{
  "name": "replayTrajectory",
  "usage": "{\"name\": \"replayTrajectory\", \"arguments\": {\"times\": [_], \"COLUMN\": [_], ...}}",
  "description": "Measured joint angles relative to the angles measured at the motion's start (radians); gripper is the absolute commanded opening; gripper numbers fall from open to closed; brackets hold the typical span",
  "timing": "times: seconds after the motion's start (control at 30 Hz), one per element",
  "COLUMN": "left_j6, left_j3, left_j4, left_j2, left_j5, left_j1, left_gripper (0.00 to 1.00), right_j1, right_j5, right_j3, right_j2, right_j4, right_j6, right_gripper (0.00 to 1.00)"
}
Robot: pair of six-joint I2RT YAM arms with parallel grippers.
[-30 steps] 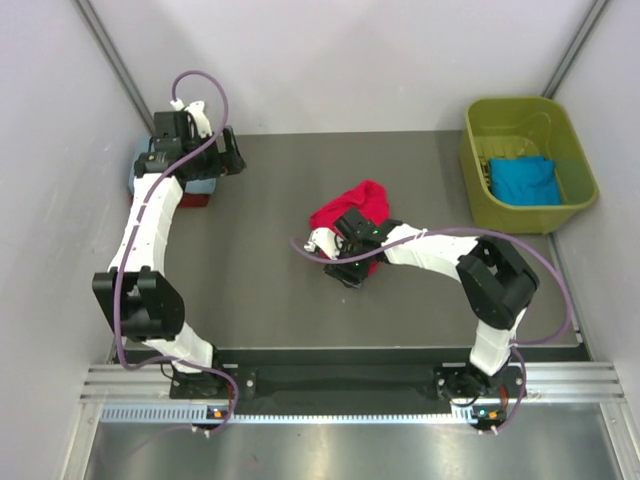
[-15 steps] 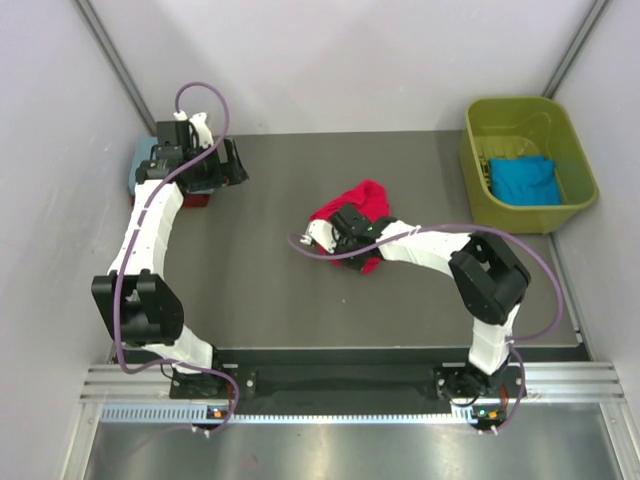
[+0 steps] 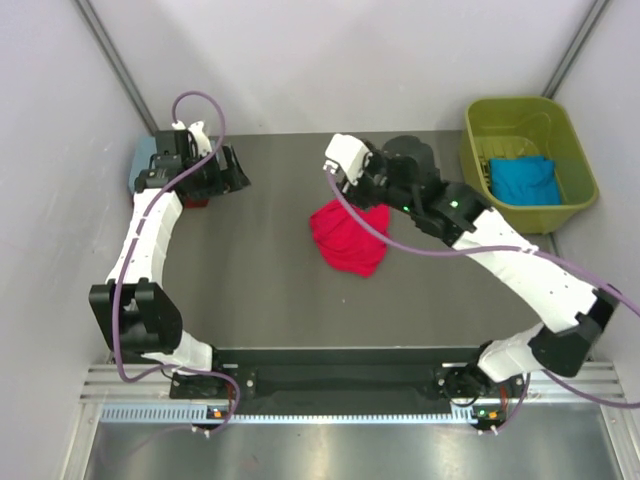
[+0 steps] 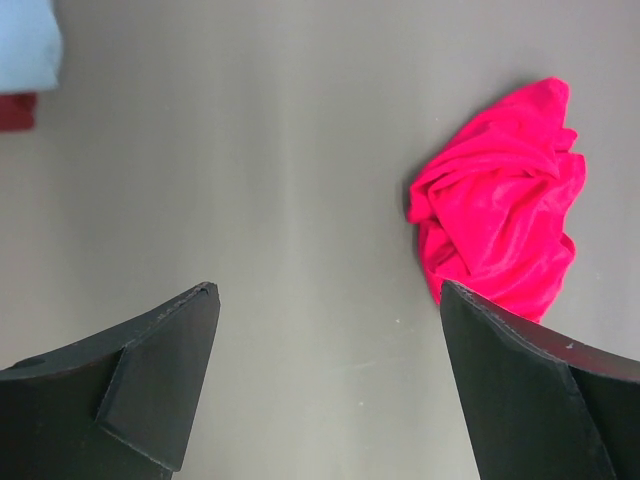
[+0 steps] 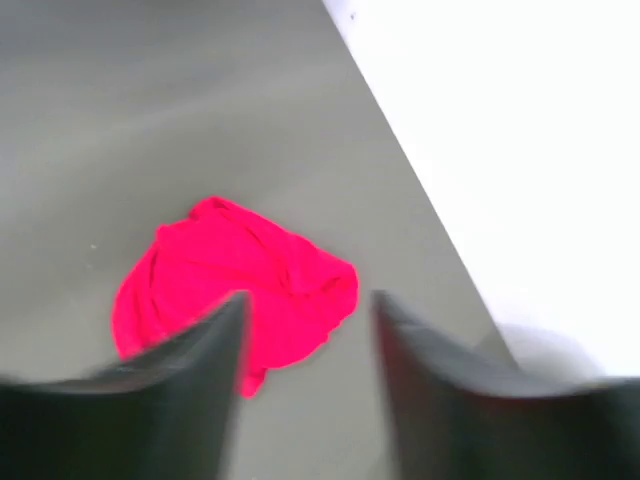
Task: Fold and stack the t-shirts
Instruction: Flatten the tshirt out
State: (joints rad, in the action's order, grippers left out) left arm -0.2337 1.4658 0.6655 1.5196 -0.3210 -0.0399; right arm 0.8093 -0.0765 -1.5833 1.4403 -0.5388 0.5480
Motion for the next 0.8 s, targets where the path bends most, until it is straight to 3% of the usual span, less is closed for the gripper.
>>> {"name": "replayTrajectory", "arguments": {"times": [0.17,0.4,0.8], "left_j6": [-0.027,-0.031,-0.038], "left_j3": [-0.031,-0.042,-0.125], "left_j4": [-0.001,-0.008,-0.024], "left_j2": [-0.01,-0.045,-0.098], "left_j5": [-0.023,-0.029,-0.042], "left_j1": [0.0,-0.01,-0.057], "left_gripper": [0.96,0.97,0.96], "right_j1": [0.001,0.002,0.002], "right_j5": [0.08,0.182,0.171], "right_j3": [0.122,0.336,0.288], "right_j2": [-0.069,0.092,0.322], "right_j4": [-0.032,-0.12,-0.09], "right_j6": [0.006,-0.028,0.001], "right_gripper": [0.65,0.59,0.58]}}
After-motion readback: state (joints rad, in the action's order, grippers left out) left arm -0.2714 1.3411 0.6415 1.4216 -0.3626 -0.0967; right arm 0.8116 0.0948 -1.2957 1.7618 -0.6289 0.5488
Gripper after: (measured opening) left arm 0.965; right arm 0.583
